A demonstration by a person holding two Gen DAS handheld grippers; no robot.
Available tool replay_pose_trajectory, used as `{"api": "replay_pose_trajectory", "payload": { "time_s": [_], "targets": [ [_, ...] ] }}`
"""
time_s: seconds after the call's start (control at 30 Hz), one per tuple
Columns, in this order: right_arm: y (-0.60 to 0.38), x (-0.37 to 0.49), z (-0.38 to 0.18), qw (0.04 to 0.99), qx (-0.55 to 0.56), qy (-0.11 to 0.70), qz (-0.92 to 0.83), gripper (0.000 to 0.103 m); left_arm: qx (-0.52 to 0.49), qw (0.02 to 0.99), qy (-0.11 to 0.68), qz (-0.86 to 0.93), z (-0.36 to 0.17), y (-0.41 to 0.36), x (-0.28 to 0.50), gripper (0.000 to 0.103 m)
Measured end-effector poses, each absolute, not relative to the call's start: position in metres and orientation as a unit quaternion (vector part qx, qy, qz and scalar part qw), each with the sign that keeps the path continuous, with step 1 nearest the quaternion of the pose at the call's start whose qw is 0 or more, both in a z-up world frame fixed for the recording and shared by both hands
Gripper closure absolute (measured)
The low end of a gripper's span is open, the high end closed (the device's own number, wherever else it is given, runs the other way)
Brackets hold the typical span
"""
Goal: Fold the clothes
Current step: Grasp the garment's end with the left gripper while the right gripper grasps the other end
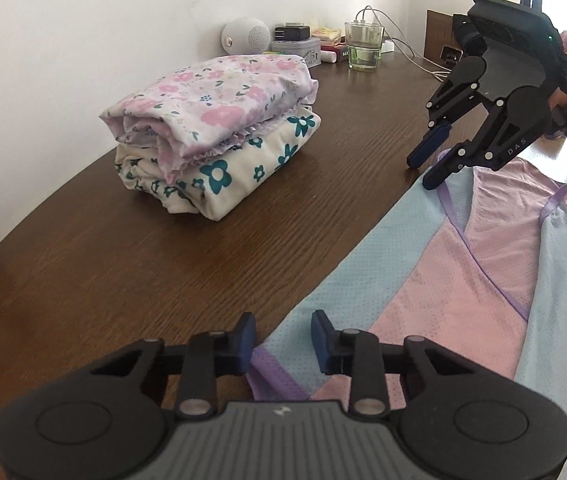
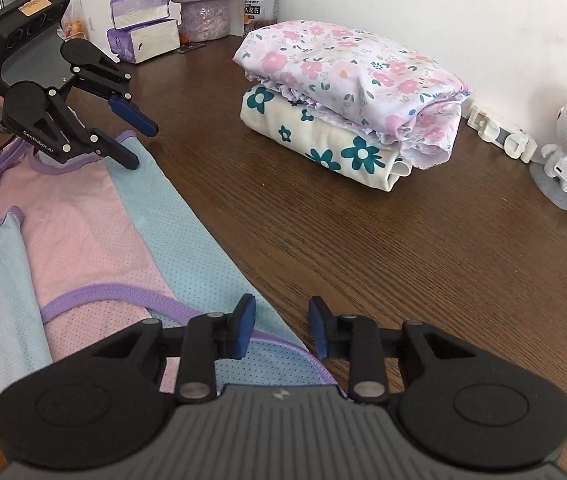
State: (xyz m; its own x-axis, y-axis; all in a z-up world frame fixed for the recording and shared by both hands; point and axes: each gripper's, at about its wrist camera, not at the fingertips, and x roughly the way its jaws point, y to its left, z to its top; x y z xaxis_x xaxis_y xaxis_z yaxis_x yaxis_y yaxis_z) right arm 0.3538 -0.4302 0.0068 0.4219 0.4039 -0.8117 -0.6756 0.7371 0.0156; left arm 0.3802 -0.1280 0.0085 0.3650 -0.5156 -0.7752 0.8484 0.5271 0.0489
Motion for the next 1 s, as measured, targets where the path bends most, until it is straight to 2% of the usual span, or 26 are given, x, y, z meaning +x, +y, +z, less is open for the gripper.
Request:
{"api": "replay_pose_trajectory", "payload": {
  "time_s": [0.07,0.3,0.33,0.37,0.43,0.67,1.0],
  "targets": [
    [-0.430,0.357,0.007,0.823,-0.158,0.436,0.329,0.076,0.230,0.786,0.372,-0.436,0.010,-0.131,0.381,0.091],
    [-0.424,0.361,0.010,0.810,-0.169,0.453,0.330,0.079,0.231,0.792,0.362,-0.434,0.012,-0.133,0.373,0.092],
    [-0.423,0.360,0.010,0.809,-0.169,0.454,0.333,0.083,0.231,0.794,0.359,-0.433,0.012,-0.132,0.372,0.094],
    [-0.421,0.358,0.010,0.808,-0.169,0.453,0.337,0.093,0.230,0.796,0.356,-0.432,0.012,-0.132,0.370,0.100],
    [-0.417,0.353,0.010,0.807,-0.172,0.449,0.344,0.102,0.229,0.800,0.351,-0.430,0.013,-0.131,0.367,0.100],
    [-0.407,0.325,0.020,0.825,-0.215,0.401,0.337,0.103,0.243,0.815,0.300,-0.433,0.026,-0.126,0.345,0.103],
    [-0.383,0.270,0.030,0.828,-0.358,0.306,0.305,0.103,0.394,0.797,0.185,-0.418,0.034,-0.135,0.260,0.103]
  ]
}}
